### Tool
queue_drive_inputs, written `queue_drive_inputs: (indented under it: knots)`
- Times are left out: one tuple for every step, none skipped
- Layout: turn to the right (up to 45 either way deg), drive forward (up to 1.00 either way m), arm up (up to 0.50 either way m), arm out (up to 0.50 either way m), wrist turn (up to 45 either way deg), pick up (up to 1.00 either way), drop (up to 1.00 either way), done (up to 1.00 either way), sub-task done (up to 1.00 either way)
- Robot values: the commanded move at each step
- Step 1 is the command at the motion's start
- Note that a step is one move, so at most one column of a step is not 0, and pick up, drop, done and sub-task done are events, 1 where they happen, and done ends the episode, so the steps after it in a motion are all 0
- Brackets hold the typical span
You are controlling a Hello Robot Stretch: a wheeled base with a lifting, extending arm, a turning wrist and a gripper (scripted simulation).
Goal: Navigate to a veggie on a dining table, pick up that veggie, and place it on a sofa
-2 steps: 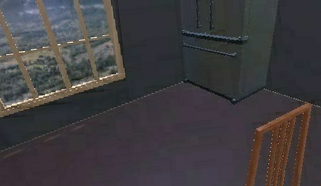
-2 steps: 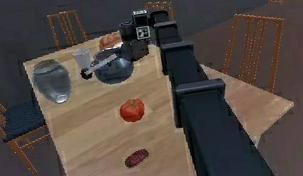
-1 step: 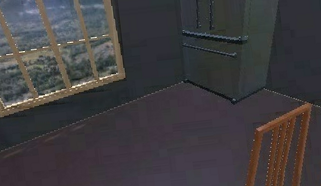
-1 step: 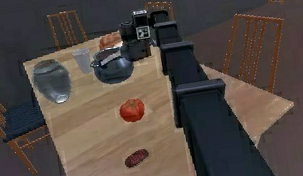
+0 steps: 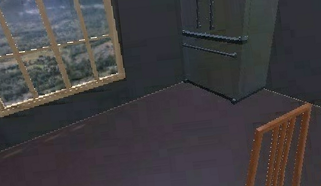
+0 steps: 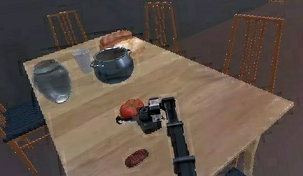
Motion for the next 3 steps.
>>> queue_drive_inputs:
  knots:
    - [0.0, 0.0, 0.0, 0.0, 0.0, 1.0, 0.0, 0.0, 0.0]
    - [0.0, 0.0, 0.1, 0.0, 0.0, 0.0, 0.0, 0.0, 0.0]
    - [0.0, 0.0, 0.18, 0.0, 0.0, 0.0, 0.0, 0.0, 0.0]
